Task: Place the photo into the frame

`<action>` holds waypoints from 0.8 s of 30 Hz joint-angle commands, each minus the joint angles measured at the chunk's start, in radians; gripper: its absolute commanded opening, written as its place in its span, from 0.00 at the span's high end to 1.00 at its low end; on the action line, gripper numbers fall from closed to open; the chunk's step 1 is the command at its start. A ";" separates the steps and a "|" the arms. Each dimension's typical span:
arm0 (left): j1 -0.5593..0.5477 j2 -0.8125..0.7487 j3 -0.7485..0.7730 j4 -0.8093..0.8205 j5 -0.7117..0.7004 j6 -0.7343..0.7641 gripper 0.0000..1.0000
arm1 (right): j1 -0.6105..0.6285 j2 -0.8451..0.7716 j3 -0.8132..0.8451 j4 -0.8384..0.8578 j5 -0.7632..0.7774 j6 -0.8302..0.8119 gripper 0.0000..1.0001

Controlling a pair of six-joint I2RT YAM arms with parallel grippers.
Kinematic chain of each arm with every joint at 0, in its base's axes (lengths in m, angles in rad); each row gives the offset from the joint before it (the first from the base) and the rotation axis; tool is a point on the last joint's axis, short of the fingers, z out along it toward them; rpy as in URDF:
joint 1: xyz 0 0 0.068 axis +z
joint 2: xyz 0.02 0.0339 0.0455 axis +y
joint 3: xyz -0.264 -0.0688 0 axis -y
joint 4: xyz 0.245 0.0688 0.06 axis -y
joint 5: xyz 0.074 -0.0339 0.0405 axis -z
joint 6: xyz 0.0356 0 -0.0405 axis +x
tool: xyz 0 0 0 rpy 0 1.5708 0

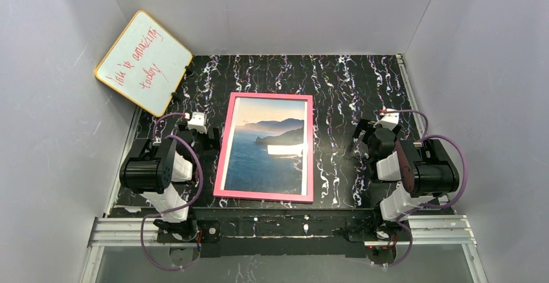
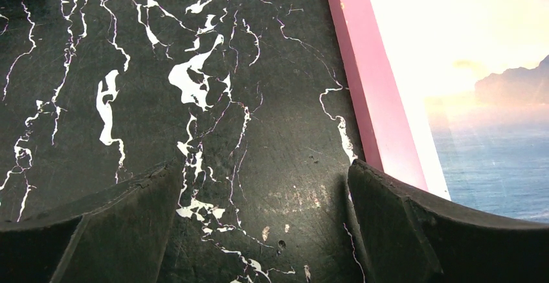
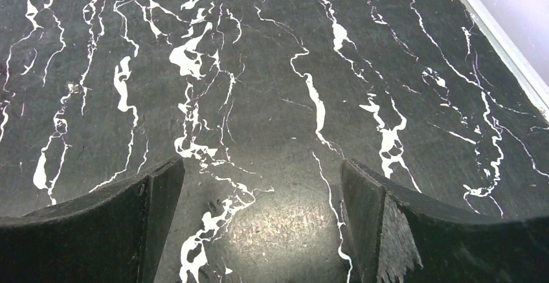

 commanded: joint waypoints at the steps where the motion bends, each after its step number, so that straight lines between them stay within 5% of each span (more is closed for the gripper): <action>1: -0.005 -0.002 -0.010 0.033 -0.001 0.008 0.02 | -0.004 -0.007 0.000 0.045 -0.009 -0.023 0.01; 24: -0.004 0.001 -0.007 0.032 -0.007 0.005 0.02 | -0.003 -0.012 0.004 0.031 -0.007 -0.021 0.01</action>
